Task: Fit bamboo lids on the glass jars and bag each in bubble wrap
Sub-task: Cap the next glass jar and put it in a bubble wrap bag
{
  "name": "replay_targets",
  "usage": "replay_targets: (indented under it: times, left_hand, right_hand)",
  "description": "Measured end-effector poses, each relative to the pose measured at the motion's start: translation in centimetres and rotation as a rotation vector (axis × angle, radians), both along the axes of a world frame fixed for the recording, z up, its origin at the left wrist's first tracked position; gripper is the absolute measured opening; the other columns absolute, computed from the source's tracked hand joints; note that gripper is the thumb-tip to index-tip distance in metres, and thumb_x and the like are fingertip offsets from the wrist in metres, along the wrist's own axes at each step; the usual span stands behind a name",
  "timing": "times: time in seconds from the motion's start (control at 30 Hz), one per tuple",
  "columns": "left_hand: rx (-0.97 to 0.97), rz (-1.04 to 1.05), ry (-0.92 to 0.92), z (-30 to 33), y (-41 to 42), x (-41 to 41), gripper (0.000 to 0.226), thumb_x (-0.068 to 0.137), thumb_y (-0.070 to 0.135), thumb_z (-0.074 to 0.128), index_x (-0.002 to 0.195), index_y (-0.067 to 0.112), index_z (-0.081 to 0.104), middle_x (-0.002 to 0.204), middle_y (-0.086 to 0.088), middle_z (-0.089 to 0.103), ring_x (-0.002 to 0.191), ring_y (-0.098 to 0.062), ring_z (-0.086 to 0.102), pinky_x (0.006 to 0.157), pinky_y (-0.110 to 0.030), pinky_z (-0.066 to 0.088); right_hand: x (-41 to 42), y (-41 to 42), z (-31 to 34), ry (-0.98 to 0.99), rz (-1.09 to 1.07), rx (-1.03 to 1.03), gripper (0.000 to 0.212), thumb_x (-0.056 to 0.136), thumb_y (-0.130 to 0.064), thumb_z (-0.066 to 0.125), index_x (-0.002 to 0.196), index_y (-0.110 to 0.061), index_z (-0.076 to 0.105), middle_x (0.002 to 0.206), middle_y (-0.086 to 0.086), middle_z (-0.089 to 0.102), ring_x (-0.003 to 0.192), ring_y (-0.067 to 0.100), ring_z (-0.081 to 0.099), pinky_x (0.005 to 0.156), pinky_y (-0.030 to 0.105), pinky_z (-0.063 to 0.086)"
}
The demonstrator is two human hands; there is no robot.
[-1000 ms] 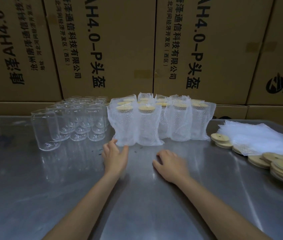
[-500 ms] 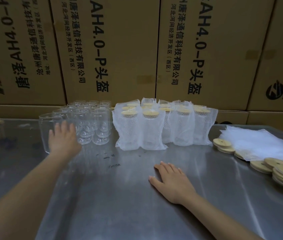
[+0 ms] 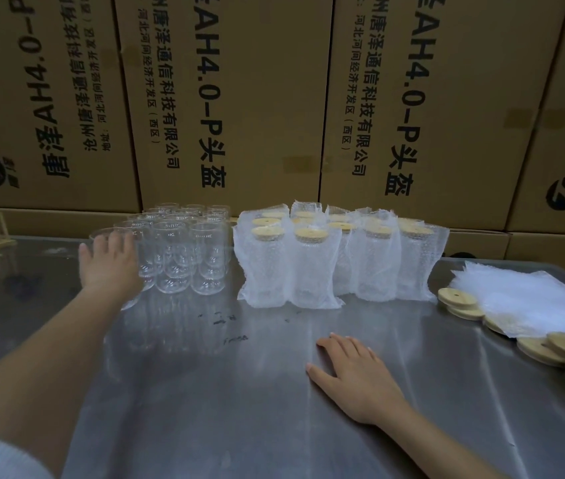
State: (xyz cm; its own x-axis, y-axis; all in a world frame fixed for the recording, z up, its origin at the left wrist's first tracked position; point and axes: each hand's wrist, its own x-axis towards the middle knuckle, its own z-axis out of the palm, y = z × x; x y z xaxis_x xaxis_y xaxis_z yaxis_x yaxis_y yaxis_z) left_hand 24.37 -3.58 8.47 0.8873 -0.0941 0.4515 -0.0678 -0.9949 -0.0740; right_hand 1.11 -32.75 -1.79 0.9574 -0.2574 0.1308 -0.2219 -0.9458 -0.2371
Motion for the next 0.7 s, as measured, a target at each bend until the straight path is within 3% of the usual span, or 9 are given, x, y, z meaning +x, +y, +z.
replay_targets:
  times: [0.2,0.27,0.33,0.43,0.5,0.63,0.7]
  left_hand:
    - [0.118,-0.224,-0.189,-3.1,-0.2,-2.6,0.045,0.082,0.004,0.059,0.127,0.009,0.053,0.125,-0.012,0.057,0.122,-0.033,0.046,0.106,-0.046,0.026]
    - [0.162,-0.360,-0.284,-4.0,-0.4,-4.3,0.045,0.060,-0.011,0.071,0.104,0.000,0.067,0.094,-0.018,0.066,0.094,-0.037,0.061,0.090,-0.050,0.044]
    - [0.181,-0.504,-0.425,-4.6,-1.1,-6.9,0.047,0.039,-0.016,0.075,0.083,-0.004,0.070,0.073,-0.018,0.063,0.070,-0.036,0.063,0.074,-0.051,0.053]
    - [0.222,-0.692,-0.541,-5.7,-3.2,-11.5,0.025,0.060,0.003,0.058,0.080,0.005,0.073,0.075,-0.010,0.066,0.067,-0.028,0.064,0.079,-0.046,0.055]
    - [0.219,-0.829,-0.584,-6.7,-4.9,-14.5,0.034,0.071,0.011,0.042,0.082,0.011,0.075,0.079,-0.005,0.068,0.069,-0.024,0.066,0.083,-0.043,0.055]
    - [0.126,-1.005,-0.673,-7.4,-8.5,-20.4,0.035,0.077,0.014,0.042,0.085,0.019,0.075,0.080,0.002,0.067,0.070,-0.020,0.064,0.092,-0.038,0.043]
    - [0.037,-1.061,-0.644,-7.0,-10.3,-23.0,0.035,0.074,0.014,0.043,0.088,0.021,0.074,0.081,0.004,0.065,0.075,-0.018,0.057,0.091,-0.035,0.040]
  right_hand:
    - [-0.3,0.2,0.3,-0.016,-0.002,0.006,0.057,0.095,-0.062,0.032,0.143,-0.032,0.033,0.156,-0.008,0.026,0.143,0.013,0.020,0.118,0.036,0.015]
    - [-0.4,0.3,0.5,-0.031,-0.002,0.013,0.055,0.094,-0.061,0.034,0.140,-0.031,0.036,0.152,-0.008,0.032,0.141,0.014,0.025,0.117,0.035,0.018]
    - [-0.5,0.5,0.7,-0.061,-0.009,0.018,0.053,0.093,-0.059,0.037,0.136,-0.028,0.041,0.147,-0.007,0.039,0.137,0.015,0.031,0.114,0.034,0.022]
    - [-0.7,0.7,1.0,-0.119,-0.014,0.056,0.056,0.092,-0.057,0.045,0.137,-0.024,0.041,0.143,-0.004,0.046,0.132,0.016,0.039,0.109,0.031,0.030]
    - [-1.1,0.8,1.1,-0.160,0.012,0.096,0.064,0.089,-0.056,0.051,0.142,-0.024,0.035,0.144,-0.004,0.045,0.132,0.016,0.040,0.104,0.029,0.034]
    - [-2.5,1.2,1.3,-0.292,0.150,0.123,0.089,0.080,-0.055,0.066,0.150,-0.025,0.020,0.154,-0.008,0.029,0.140,0.010,0.030,0.111,0.026,0.028]
    - [-3.6,1.6,1.7,-0.429,0.214,0.229,0.089,0.073,-0.050,0.072,0.145,-0.028,0.025,0.147,-0.013,0.034,0.135,0.009,0.036,0.108,0.025,0.033]
